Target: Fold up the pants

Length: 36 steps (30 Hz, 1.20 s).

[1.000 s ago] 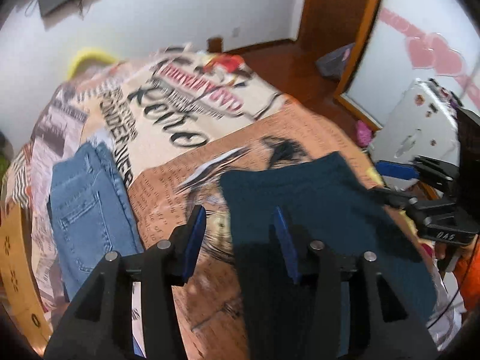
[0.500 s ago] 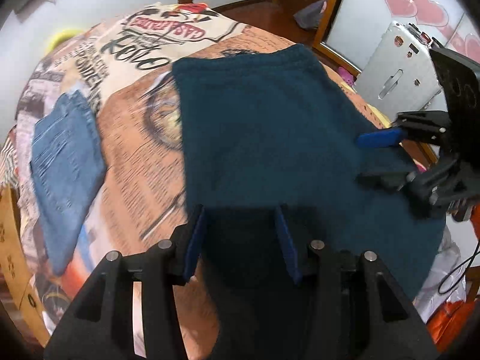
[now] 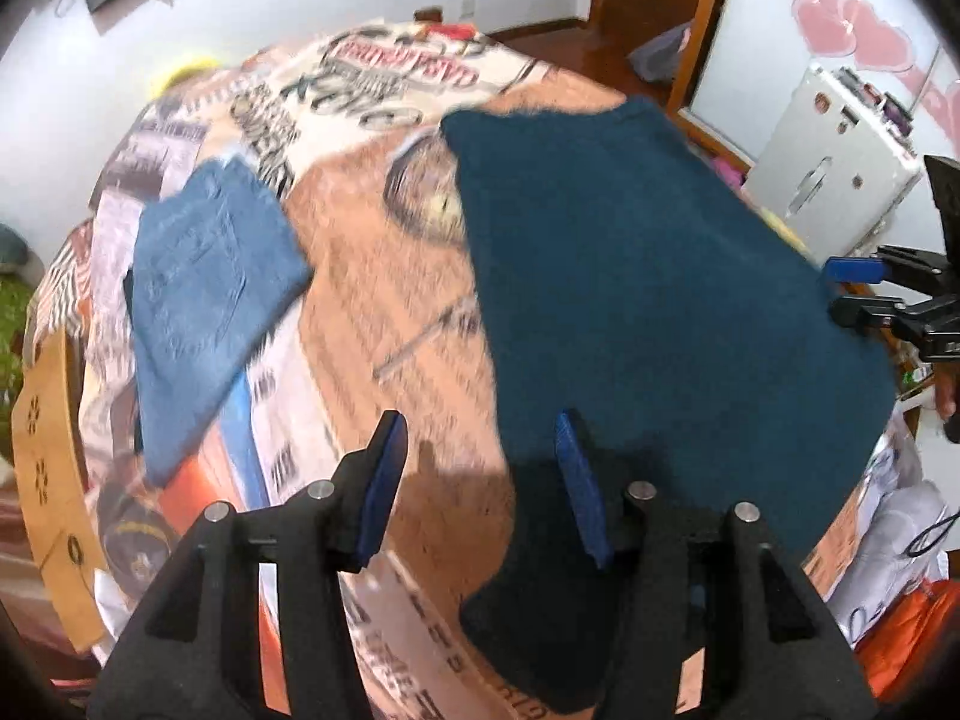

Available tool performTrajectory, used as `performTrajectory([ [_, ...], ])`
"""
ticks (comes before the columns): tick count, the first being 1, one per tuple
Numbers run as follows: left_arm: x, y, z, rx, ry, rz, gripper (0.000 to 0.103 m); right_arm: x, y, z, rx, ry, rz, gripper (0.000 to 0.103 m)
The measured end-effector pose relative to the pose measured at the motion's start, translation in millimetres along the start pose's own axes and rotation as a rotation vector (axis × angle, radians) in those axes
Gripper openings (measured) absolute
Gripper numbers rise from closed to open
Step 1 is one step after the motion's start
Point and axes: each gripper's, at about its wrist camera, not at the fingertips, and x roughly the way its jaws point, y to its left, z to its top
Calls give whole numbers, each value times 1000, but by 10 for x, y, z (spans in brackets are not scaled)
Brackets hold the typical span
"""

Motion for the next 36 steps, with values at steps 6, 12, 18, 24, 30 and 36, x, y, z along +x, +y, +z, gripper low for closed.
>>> performTrajectory([
  [6, 194, 35, 362, -46, 9, -57, 61, 128, -72, 291, 69, -95, 7, 60],
  [12, 642, 232, 522, -151, 116, -163, 64, 601, -333, 396, 165, -14, 58, 60],
  [18, 847, 350, 640, -197, 177, -266, 68, 873, -550, 398, 273, 20, 177, 65],
  [24, 1032, 357, 801, -184, 209, -359, 69, 1045, -515, 559, 242, 39, 215, 67],
  [30, 1255, 267, 971, -190, 234, -452, 70, 1127, -538, 611, 237, 61, 256, 72],
  [36, 1388, 202, 1098, -207, 237, -471, 67, 1157, -507, 660, 257, 29, 241, 63],
])
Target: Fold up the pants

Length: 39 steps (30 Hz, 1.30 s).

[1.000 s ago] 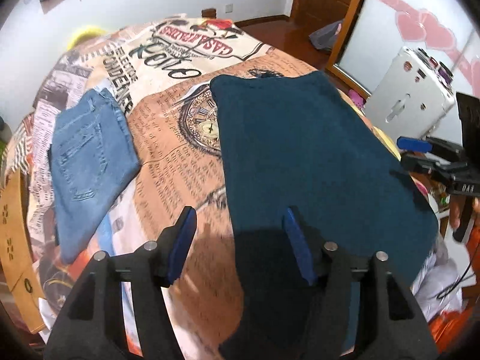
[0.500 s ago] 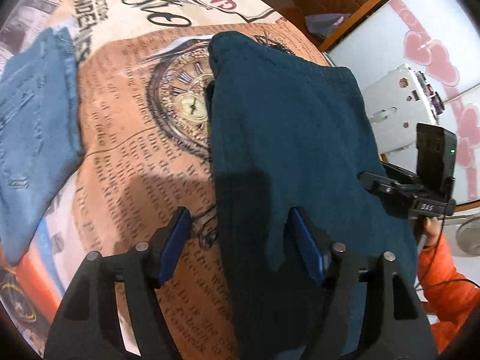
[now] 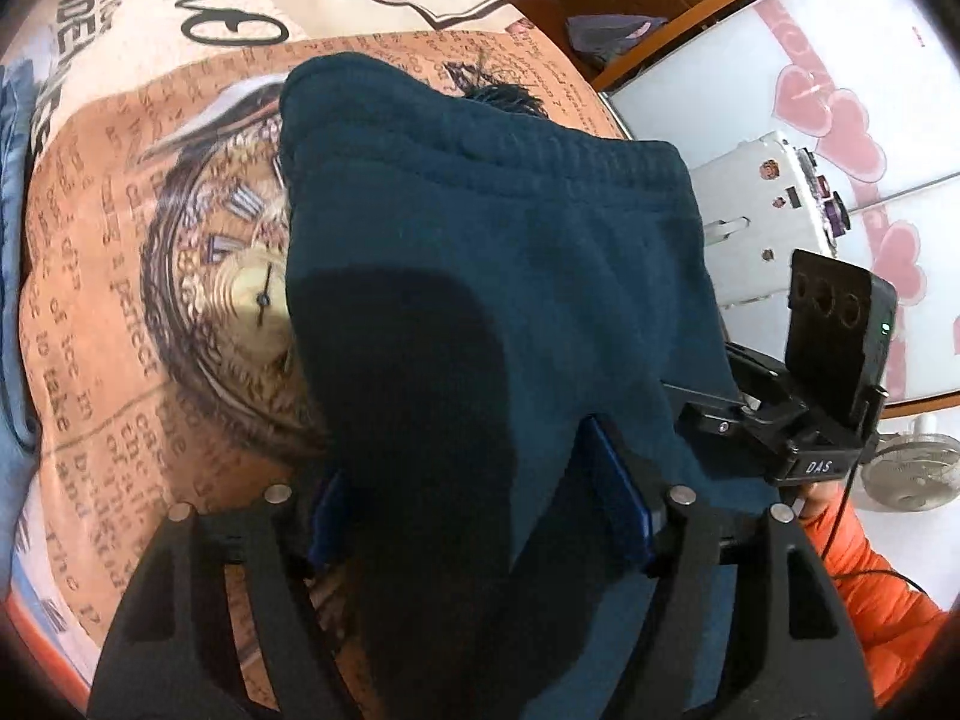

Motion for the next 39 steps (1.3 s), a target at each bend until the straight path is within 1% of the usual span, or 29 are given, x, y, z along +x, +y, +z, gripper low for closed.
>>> performTrajectory([
  [1, -13, -26, 11, 6, -10, 17, 65, -15, -1, 2, -1, -11, -3, 58],
  [2, -39, -51, 5, 12, -21, 31, 62, -28, 4, 14, -2, -17, -4, 55],
  [4, -124, -144, -34, 51, -70, 68, 55, -107, 22, 23, -18, -39, -12, 43],
  [6, -196, -257, -76, 95, -101, 114, 46, -168, 91, 36, -65, -54, -38, 39],
  [7, -250, -321, -108, 113, -125, 130, 45, -215, 159, 28, -94, -63, -52, 37],
  [9, -372, -427, -186, 132, -180, 146, 42, -312, 241, 39, -139, -87, -67, 35],
  [12, -638, -574, -357, 159, -263, 166, 38, -536, 463, 6, -206, -156, -68, 34],
  [14, -892, -689, -481, 175, -327, 168, 35, -696, 667, -29, -265, -209, -80, 33],
  [17, -1271, -886, -673, 198, -427, 175, 35, -937, 1027, -63, -362, -286, -99, 33],
  [22, -1892, -1104, -1034, 233, -600, 249, 34, -1274, 1540, -58, -456, -390, -53, 33],
  [24, -2076, -1152, -1095, 234, -652, 290, 34, -1354, 1783, -44, -505, -423, -41, 32],
  [26, -2274, -1138, -1191, 225, -700, 343, 34, -1379, 1984, -22, -540, -443, -29, 32],
  [28, -2432, -1072, -1259, 204, -738, 372, 34, -1358, 2203, 19, -568, -463, -7, 32],
  [31, -2638, -902, -1339, 161, -790, 430, 34, -1208, 2484, 112, -594, -473, 26, 32],
  [34, -2806, -638, -1414, 106, -820, 448, 34, -1004, 2705, 186, -599, -455, 72, 32],
  [37, -2915, -354, -1473, 54, -829, 452, 34, -731, 2858, 301, -595, -431, 113, 32],
  [39, -2948, -164, -1500, 20, -830, 454, 34, -587, 2963, 315, -596, -410, 137, 32],
])
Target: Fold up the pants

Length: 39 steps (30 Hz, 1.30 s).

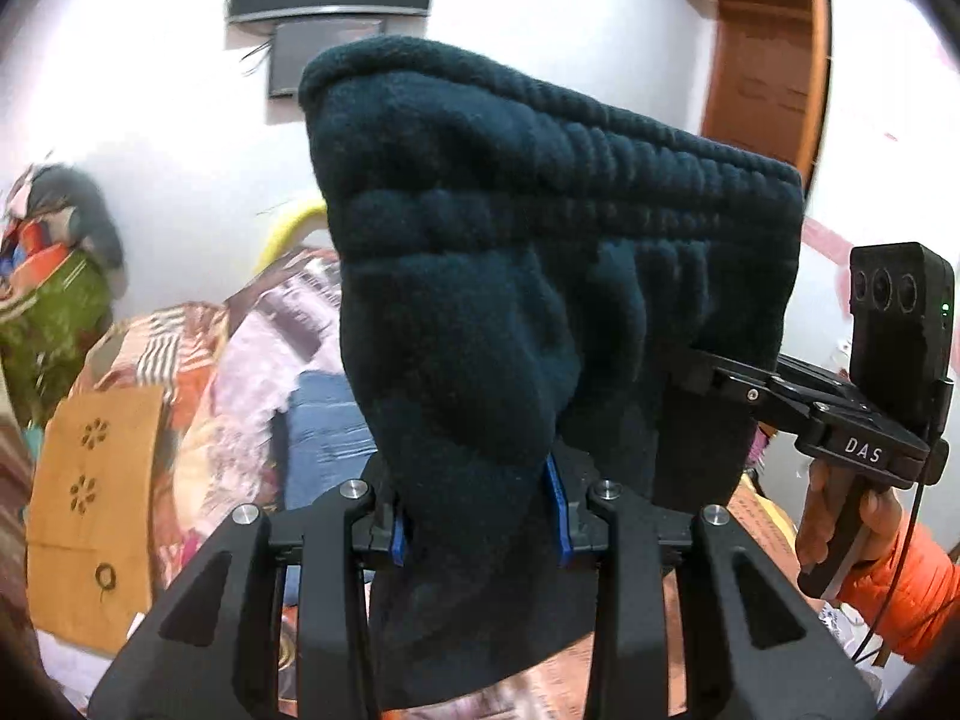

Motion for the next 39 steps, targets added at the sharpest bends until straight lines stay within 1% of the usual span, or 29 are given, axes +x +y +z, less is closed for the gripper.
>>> performTrajectory([
  [4, 97, 315, -73, -41, 8, 34, 34, 362, 73, -36, -10, 33, 33, 32],
  [6, 147, 403, -106, -53, 11, 48, 34, 516, 82, -47, -16, 50, 41, 32],
  [9, 304, 518, -132, -83, 21, 48, 34, 724, 54, -83, -18, 71, 49, 32],
  [12, 540, 703, -132, -103, 39, 51, 34, 957, -29, -124, -1, 85, 52, 32],
  [14, 733, 829, -143, -113, 52, 59, 34, 1112, -86, -168, 10, 96, 48, 32],
  [15, 746, 875, -169, -121, 57, 57, 34, 1186, -109, -180, 17, 100, 47, 32],
  [17, 943, 996, -155, -159, 75, 40, 34, 1355, -148, -194, 27, 108, 43, 32],
  [18, 993, 1024, -153, -170, 78, 34, 34, 1406, -173, -192, 69, 56, -13, 32],
  [19, 1098, 1124, -163, -181, 84, 27, 34, 1477, -218, -190, 74, 57, -16, 32],
  [23, 1457, 1301, -157, -198, 126, 24, 34, 1691, -366, -188, 86, 79, -29, 31],
  [29, 2028, 1597, -258, -240, 201, 22, 34, 2081, -624, -237, 64, 194, -78, 31],
  [33, 2378, 1738, -388, -282, 285, 20, 35, 2328, -879, -326, 121, 278, -91, 32],
  [35, 2544, 1781, -483, -307, 337, 38, 35, 2459, -981, -410, 134, 337, -111, 35],
  [38, 2615, 1851, -624, -306, 378, 92, 35, 2561, -1029, -527, 122, 407, -177, 38],
  [39, 2626, 1853, -631, -312, 377, 85, 37, 2570, -1033, -559, 114, 423, -192, 44],
])
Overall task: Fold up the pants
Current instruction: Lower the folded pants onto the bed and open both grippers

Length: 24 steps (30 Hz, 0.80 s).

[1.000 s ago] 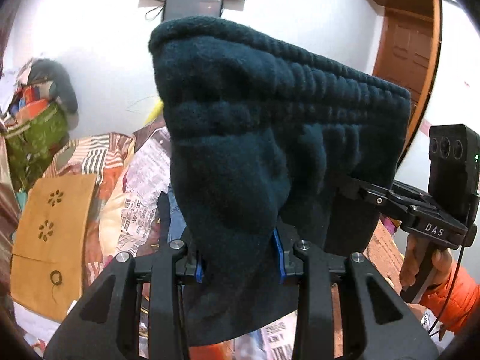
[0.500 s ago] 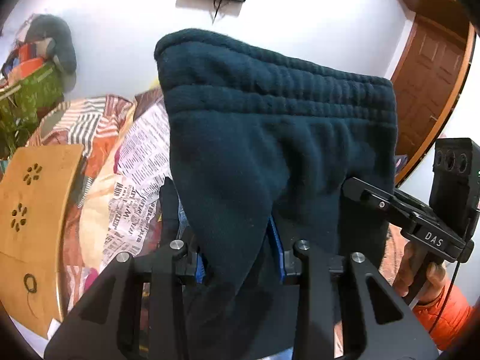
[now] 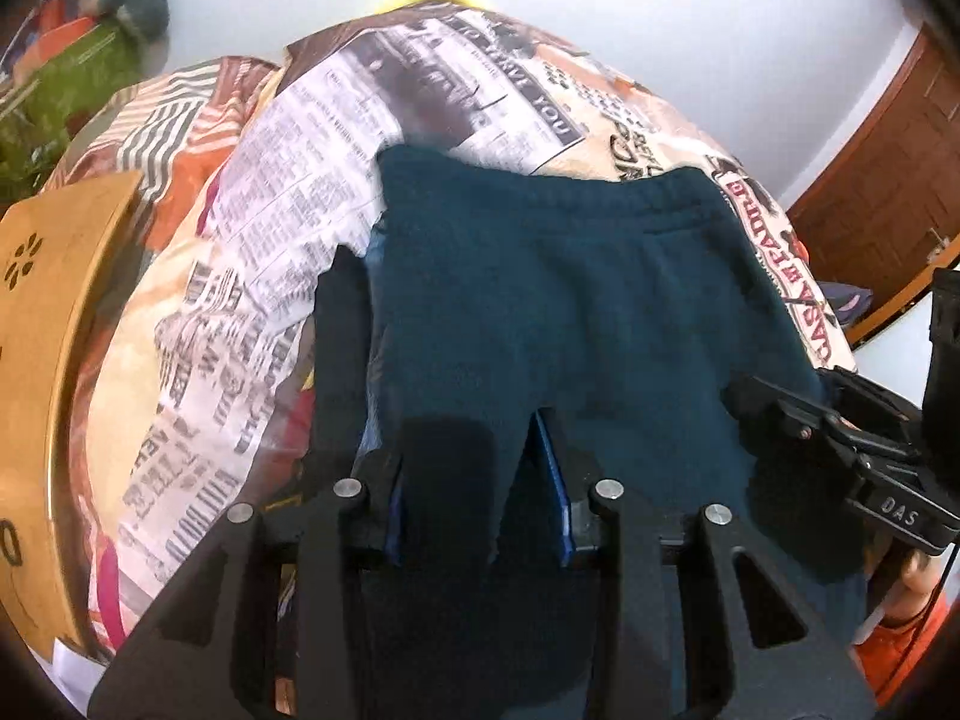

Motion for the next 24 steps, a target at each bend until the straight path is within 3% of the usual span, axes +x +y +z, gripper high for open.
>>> performTrajectory([
  [4, -120, 88, -108, -28, -3, 6, 38, -84, -19, -126, -5, 8, 1, 57],
  [12, -845, 18, -167, 6, -77, 33, 37, -742, 185, -145, -33, -93, 10, 57],
  [19, -2063, -556, -477, 138, -251, 55, 37, -1877, 667, -197, -143, -302, 11, 67],
  [24, -2966, -903, -875, 178, -389, 36, 38, -2658, 1011, -389, -189, -424, 41, 67],
])
